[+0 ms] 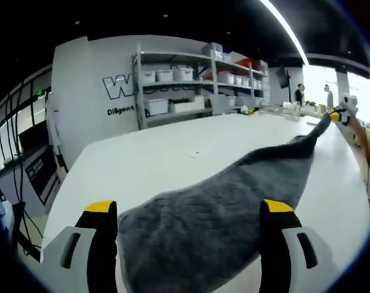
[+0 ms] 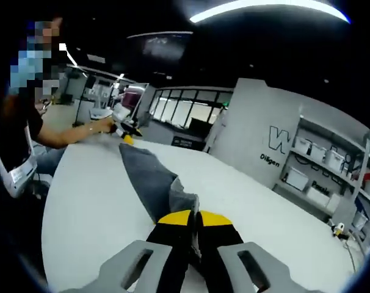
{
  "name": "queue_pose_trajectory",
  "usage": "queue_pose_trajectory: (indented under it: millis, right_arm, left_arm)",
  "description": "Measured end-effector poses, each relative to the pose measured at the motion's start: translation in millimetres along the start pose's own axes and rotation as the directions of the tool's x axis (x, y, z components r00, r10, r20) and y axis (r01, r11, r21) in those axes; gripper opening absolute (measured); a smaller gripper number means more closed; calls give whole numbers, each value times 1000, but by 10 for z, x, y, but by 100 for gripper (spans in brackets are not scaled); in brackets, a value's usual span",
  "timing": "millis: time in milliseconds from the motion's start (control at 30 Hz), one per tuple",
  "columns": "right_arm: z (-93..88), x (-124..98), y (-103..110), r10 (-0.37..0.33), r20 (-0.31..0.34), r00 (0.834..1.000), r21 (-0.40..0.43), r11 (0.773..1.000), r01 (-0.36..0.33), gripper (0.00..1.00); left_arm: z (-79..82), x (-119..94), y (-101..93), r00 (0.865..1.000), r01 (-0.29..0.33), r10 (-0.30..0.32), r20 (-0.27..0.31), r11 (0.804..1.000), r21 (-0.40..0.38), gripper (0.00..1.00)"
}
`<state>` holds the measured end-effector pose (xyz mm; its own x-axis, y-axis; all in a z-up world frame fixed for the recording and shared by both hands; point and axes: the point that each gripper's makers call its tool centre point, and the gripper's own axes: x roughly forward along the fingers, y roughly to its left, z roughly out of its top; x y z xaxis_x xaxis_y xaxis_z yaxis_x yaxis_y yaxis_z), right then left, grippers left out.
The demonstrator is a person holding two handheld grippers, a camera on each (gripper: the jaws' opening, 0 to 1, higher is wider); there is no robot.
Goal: Open the folded towel by lifting each exposed corner and separating the folded layers until the towel lies flat within the target outline without major curled edges
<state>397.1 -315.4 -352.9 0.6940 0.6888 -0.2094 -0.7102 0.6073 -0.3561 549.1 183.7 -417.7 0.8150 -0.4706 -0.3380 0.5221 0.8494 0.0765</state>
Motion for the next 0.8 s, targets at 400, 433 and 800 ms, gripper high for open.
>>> queue_pose_trajectory:
  millis: [400,433,800]
  right_arm:
    - [-655,-74,451,219,-128,967,-44,973,-227,0]
    - [-700,-64,465,227,-141,964,-33,972,-233,0]
    - [-1124,16,673,330,-292,898,77,944,-321,0]
  left_arm:
    - [8,-13,-8,1000,7,-7,8,1000,-13,95]
    - [5,-13,-9,1000,7,-7,8,1000,-14,95]
    - [-11,-19,-2,1000,3,-3,6,1000,-19,95]
